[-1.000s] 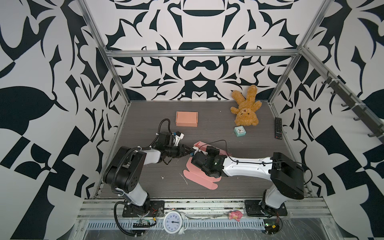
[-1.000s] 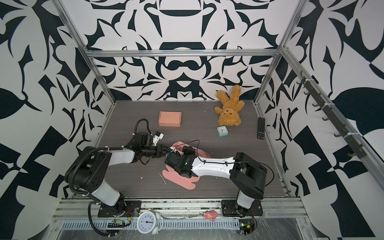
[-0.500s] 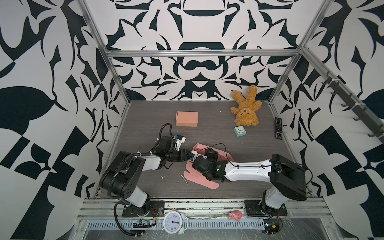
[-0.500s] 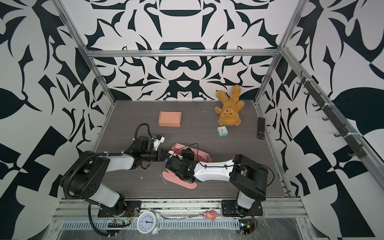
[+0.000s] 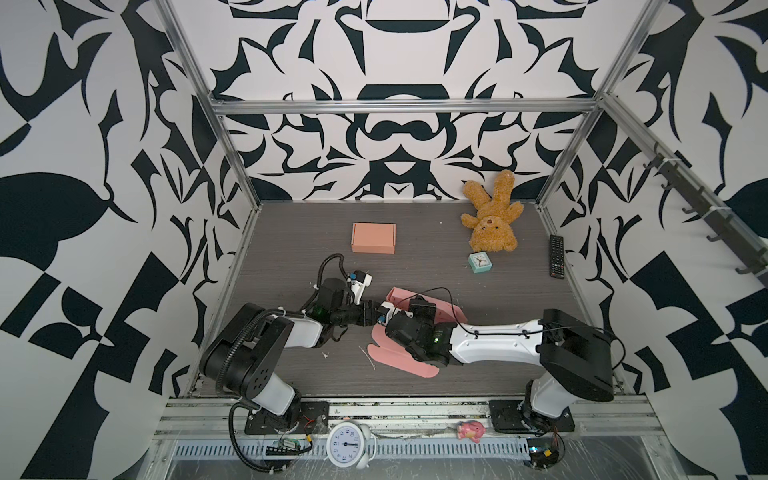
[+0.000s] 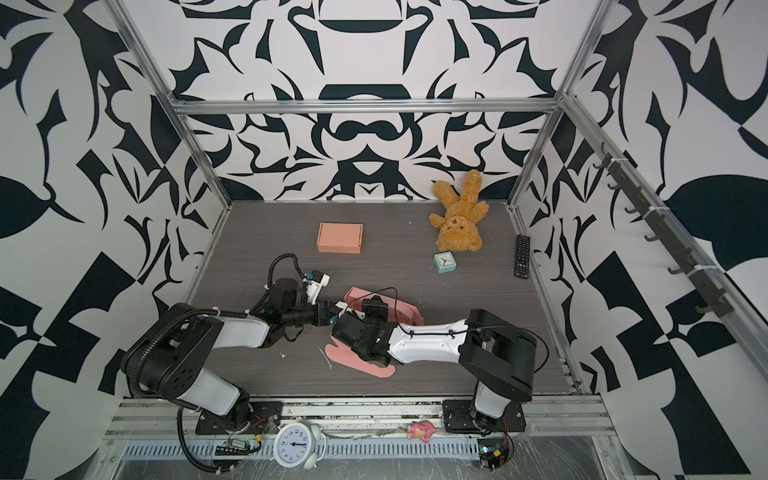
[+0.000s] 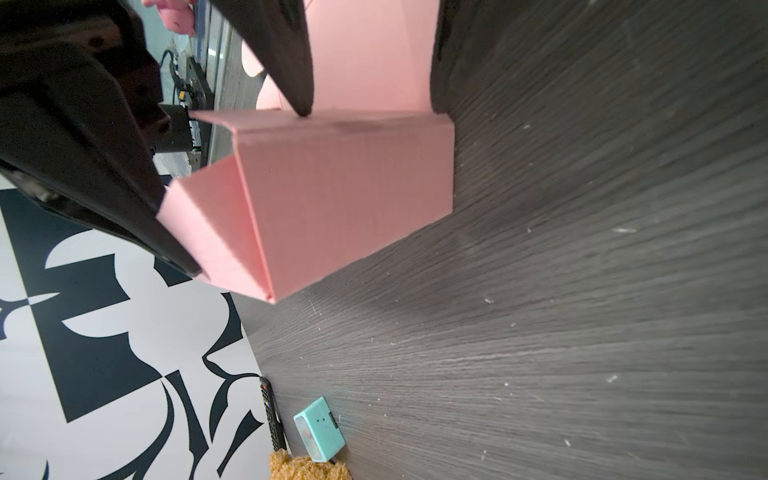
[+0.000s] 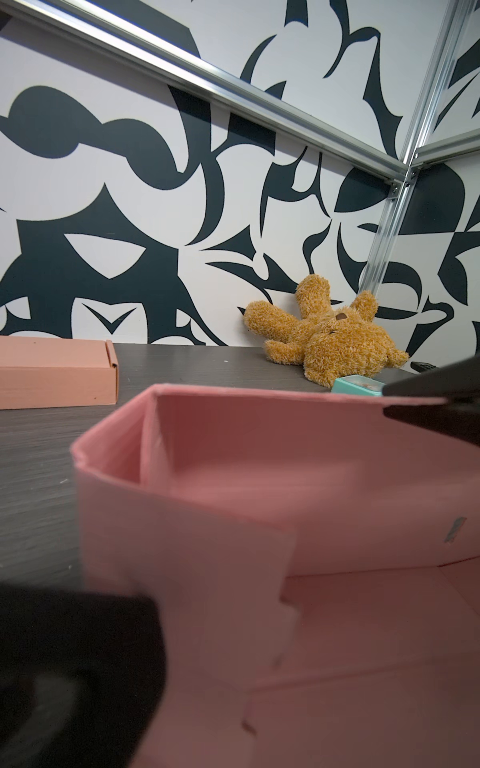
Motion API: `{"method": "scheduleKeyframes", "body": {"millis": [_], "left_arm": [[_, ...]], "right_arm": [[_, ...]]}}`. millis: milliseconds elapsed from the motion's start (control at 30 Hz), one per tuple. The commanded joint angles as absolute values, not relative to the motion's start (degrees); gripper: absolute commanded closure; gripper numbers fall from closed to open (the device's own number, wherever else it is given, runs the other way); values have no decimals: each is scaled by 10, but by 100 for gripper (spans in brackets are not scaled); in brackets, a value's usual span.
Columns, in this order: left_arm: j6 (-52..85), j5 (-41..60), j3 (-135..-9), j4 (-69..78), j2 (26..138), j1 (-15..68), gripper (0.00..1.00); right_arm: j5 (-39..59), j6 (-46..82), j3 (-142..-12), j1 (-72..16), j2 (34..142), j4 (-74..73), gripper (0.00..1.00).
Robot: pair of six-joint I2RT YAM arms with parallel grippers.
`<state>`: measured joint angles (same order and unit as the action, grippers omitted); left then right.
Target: Fold the paper box
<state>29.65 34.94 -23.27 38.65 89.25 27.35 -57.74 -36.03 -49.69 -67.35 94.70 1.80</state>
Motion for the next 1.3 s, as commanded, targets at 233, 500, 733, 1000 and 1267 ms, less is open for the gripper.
{"method": "scheduleKeyframes", "body": {"millis": [233,500,733,1000,1267], "left_arm": [[276,324,-213,411,877,284,50],[264,294,-202,381,860,283,50],[264,323,-206,437,885,284,50],[261,321,-181,531,893,285,43],[240,289,-166,580,909,294,44]], "right_arm": [[-624,-433,-469,-689,973,-80,100],[-627,-459,-452,-694,968,-107,100],[-591,-417,-456,-700,934,-60,100],[-594,-415,-466,-701,966,-56,100],[-592,-410,-465,-701,956,-55,100]]}}
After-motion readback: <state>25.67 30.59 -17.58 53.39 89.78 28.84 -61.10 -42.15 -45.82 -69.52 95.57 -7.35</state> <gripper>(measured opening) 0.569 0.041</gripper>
